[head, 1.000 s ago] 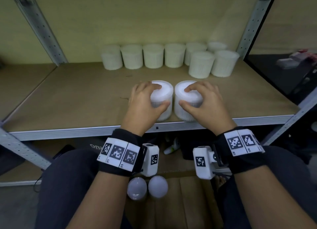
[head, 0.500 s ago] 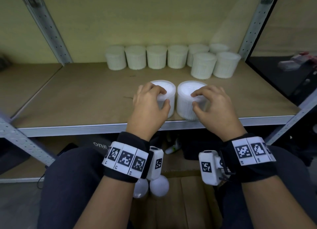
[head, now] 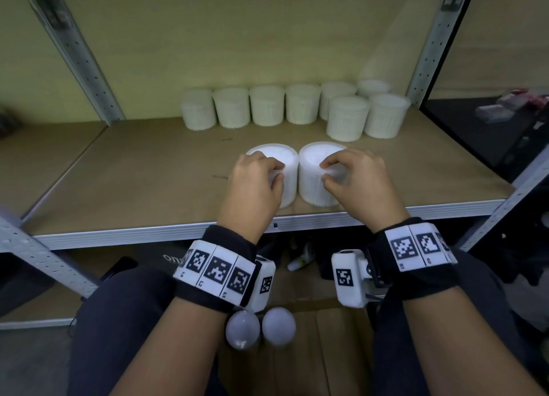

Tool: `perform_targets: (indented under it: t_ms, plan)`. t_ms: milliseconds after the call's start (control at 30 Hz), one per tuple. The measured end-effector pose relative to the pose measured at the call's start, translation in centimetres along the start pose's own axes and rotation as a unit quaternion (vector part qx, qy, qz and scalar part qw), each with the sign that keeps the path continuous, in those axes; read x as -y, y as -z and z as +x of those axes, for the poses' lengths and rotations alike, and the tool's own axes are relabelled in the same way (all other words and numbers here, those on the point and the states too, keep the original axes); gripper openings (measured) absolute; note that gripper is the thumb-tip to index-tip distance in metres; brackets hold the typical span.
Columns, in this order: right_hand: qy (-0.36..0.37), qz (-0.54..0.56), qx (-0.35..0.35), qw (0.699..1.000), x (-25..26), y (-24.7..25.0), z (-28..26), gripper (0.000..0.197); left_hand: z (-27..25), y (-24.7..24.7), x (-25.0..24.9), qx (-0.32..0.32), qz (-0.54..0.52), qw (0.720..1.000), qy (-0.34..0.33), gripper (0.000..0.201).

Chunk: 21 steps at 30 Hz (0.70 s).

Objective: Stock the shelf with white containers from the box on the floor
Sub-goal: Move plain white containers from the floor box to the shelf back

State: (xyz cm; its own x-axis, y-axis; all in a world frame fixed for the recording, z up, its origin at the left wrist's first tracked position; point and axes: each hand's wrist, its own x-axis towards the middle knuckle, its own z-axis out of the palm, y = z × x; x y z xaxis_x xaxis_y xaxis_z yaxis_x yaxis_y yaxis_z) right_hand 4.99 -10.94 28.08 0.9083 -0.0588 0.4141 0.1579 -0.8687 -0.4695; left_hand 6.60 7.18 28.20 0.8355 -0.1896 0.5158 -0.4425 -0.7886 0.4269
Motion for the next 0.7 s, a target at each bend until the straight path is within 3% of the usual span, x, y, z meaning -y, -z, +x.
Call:
perform_targets:
  t_ms: [267, 700]
  plan:
    - [-0.051, 0.021, 0.028, 0.998, 0.3, 0.1, 3.0, 0.022, 2.7, -0.4, 0.4, 0.033, 0.011, 0.999, 0.016, 0.023]
    - [-0.067, -0.002, 0.085, 0.994, -0.8, -1.0, 9.2, 0.022, 8.3, -2.4, 2.1, 0.074, 0.01, 0.996, 0.055, 0.023]
